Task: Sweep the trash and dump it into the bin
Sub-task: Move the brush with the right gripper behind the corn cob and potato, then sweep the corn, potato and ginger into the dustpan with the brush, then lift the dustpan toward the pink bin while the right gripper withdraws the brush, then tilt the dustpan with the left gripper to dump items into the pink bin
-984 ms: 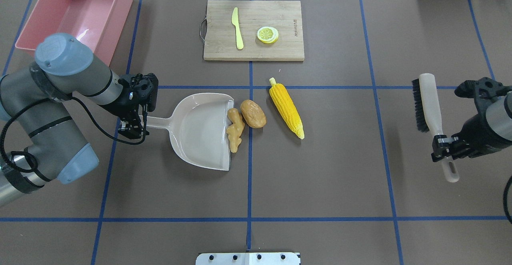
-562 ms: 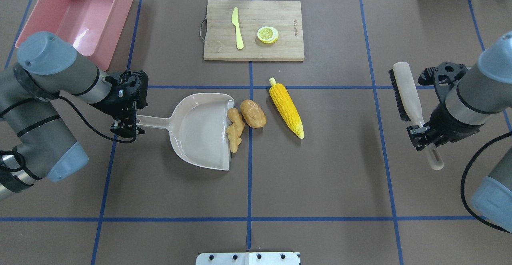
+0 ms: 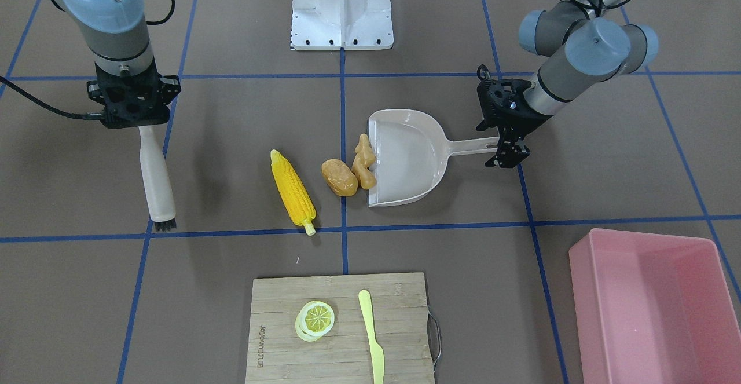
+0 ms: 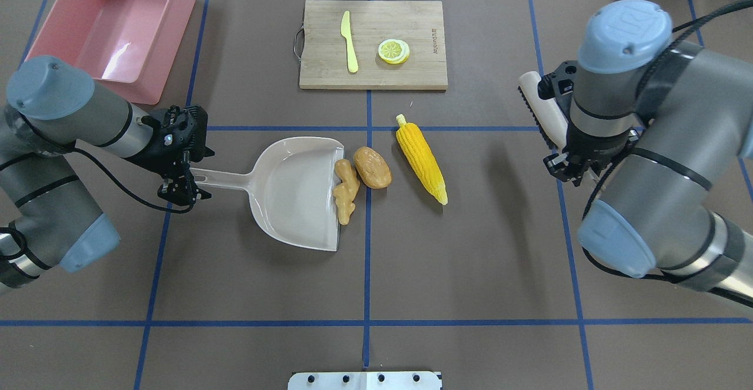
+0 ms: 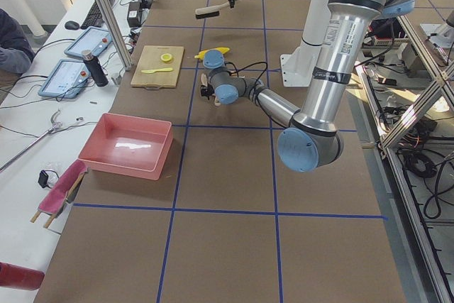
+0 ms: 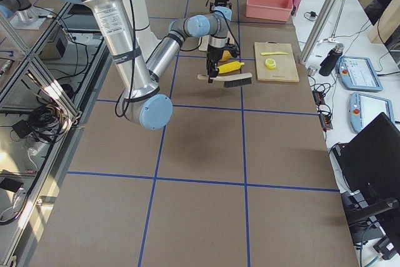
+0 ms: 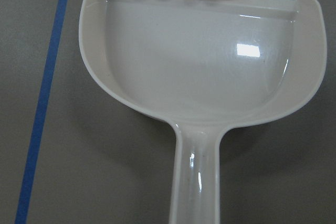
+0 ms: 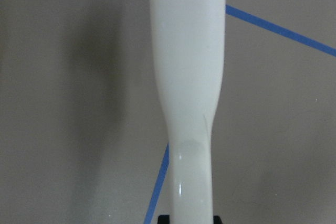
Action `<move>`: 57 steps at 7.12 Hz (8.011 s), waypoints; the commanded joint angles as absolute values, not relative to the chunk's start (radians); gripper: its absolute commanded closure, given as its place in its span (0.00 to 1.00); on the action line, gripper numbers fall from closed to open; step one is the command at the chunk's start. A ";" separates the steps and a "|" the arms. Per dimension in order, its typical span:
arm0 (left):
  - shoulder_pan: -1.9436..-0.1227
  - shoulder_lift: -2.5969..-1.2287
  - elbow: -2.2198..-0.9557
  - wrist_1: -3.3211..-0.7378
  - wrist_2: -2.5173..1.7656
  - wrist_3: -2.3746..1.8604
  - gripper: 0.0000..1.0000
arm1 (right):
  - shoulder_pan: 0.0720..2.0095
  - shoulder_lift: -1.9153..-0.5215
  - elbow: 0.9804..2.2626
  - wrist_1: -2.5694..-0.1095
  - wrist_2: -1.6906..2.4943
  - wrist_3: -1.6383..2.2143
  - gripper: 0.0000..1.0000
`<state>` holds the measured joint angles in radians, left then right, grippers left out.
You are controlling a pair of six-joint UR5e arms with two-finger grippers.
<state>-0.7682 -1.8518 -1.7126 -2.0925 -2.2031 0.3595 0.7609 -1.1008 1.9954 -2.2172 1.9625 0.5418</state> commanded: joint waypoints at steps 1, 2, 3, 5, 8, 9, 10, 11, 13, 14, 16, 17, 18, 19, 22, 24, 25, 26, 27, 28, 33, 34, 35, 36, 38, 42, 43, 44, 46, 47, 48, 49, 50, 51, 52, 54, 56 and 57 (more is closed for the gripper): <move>-0.769 -1.858 -1.704 -2.137 -2.198 0.335 0.13 | 0.730 -0.987 1.881 -2.240 1.921 0.538 1.00; -0.769 -1.853 -1.698 -2.141 -2.198 0.334 0.13 | 0.671 -0.974 1.858 -2.238 1.887 0.570 1.00; -0.767 -1.852 -1.697 -2.146 -2.198 0.334 0.13 | 0.642 -0.959 1.841 -2.235 1.875 0.601 1.00; -0.765 -1.847 -1.692 -2.158 -2.198 0.333 0.13 | 0.591 -0.928 1.783 -2.208 1.849 0.665 1.00; -0.764 -1.823 -1.677 -2.201 -2.198 0.334 0.15 | 0.549 -0.871 1.659 -2.094 1.839 0.706 1.00; -0.764 -1.818 -1.675 -2.210 -2.198 0.334 0.15 | 0.528 -0.871 1.655 -2.070 1.839 0.715 1.00; -0.764 -1.818 -1.675 -2.212 -2.198 0.333 0.15 | 0.503 -0.862 1.645 -2.033 1.844 0.760 1.00; -0.764 -1.818 -1.675 -2.212 -2.198 0.333 0.15 | 0.477 -0.856 1.634 -1.987 1.853 0.788 1.00; -0.764 -1.824 -1.675 -2.221 -2.198 0.313 0.15 | 0.442 -0.830 1.622 -1.927 1.899 0.854 1.00; -0.764 -1.827 -1.675 -2.223 -2.197 0.305 0.15 | 0.430 -0.807 1.590 -1.874 1.902 0.879 1.00; -0.764 -1.822 -1.671 -2.230 -2.195 0.307 0.20 | 0.425 -0.749 1.524 -1.769 1.907 0.926 1.00; -0.764 -1.822 -1.663 -2.229 -2.194 0.307 0.34 | 0.425 -0.720 1.488 -1.723 1.930 0.966 1.00; -0.764 -1.822 -1.661 -2.229 -2.194 0.307 0.53 | 0.425 -0.701 1.452 -1.651 1.953 0.997 1.00; -0.764 -1.821 -1.660 -2.226 -2.195 0.307 0.73 | 0.426 -0.690 1.444 -1.619 1.972 1.020 1.00; -0.765 -1.819 -1.670 -2.224 -2.198 0.304 1.00 | 0.426 -0.669 1.440 -1.475 2.042 1.211 1.00; -0.765 -1.821 -1.672 -2.224 -2.198 0.304 1.00 | 0.426 -0.669 1.440 -1.379 2.062 1.319 1.00; -0.764 -1.821 -1.672 -2.221 -2.198 0.304 1.00 | 0.429 -0.669 1.448 -1.365 2.068 1.337 1.00; -0.765 -1.819 -1.672 -2.221 -2.198 0.304 1.00 | 0.443 -0.669 1.465 -1.362 2.077 1.339 1.00; -0.767 -1.819 -1.675 -2.227 -2.203 0.298 1.00 | 0.472 -0.675 1.501 -1.364 2.115 1.342 1.00; -0.769 -1.819 -1.680 -2.229 -2.204 0.293 1.00 | 0.515 -0.695 1.564 -1.370 2.161 1.362 1.00; -0.775 -1.795 -1.671 -2.382 -2.204 0.186 1.00 | 0.734 -0.997 1.976 -1.766 2.235 1.007 1.00; -0.775 -1.793 -1.667 -2.419 -2.206 0.151 1.00 | 0.753 -1.041 2.033 -1.870 2.186 0.906 1.00; -0.775 -1.787 -1.667 -2.451 -2.203 0.126 1.00 | 0.777 -1.076 2.075 -1.966 2.137 0.785 1.00; -0.782 -1.787 -1.667 -2.489 -2.203 0.080 1.00 | 0.819 -1.086 2.080 -2.006 2.117 0.699 1.00; -0.910 -1.722 -1.695 -2.545 -2.207 0.052 1.00 | 0.930 -1.188 2.091 -2.072 2.091 0.449 1.00; -1.370 -1.484 -1.744 -2.536 -2.391 0.049 1.00 | 1.014 -1.379 2.060 -2.059 2.227 0.367 1.00; -1.494 -1.477 -1.685 -2.481 -2.475 0.052 1.00 | 1.050 -1.420 2.065 -2.059 2.331 0.368 1.00; -1.543 -1.491 -1.614 -2.427 -2.520 0.063 1.00 | 1.066 -1.499 2.097 -2.054 2.382 0.370 1.00; -1.560 -1.552 -1.585 -2.233 -2.517 0.162 1.00 | 1.068 -1.717 2.117 -1.832 2.395 0.385 1.00; -1.572 -1.596 -1.582 -2.094 -2.511 0.264 1.00 | 1.068 -1.779 2.090 -1.728 2.395 0.388 1.00; -1.574 -1.639 -1.580 -1.957 -2.490 0.390 1.00 | 1.068 -1.804 2.089 -1.718 2.375 0.388 1.00; -1.572 -1.707 -1.577 -1.827 -2.430 0.476 1.00 | 1.068 -1.846 2.083 -1.688 2.370 0.388 1.00; -1.572 -1.767 -1.542 -1.763 -2.375 0.527 1.00 | 1.071 -1.891 2.056 -1.602 2.367 0.388 1.00; -1.565 -1.826 -1.498 -1.735 -2.344 0.541 1.00 | 1.071 -1.910 2.010 -1.535 2.375 0.390 1.00; -1.556 -1.894 -1.468 -1.664 -2.306 0.543 1.00 | 1.071 -1.925 1.952 -1.458 2.375 0.391 1.00; -1.500 -1.976 -1.451 -1.535 -2.214 0.611 1.00 | 1.068 -1.945 1.888 -1.356 2.368 0.411 1.00; -1.474 -2.040 -1.442 -1.422 -2.149 0.695 1.00 | 1.065 -1.942 1.873 -1.356 2.370 0.413 1.00; -1.488 -2.039 -1.456 -1.422 -2.157 0.707 1.00 | 1.066 -1.942 1.871 -1.356 2.372 0.413 1.00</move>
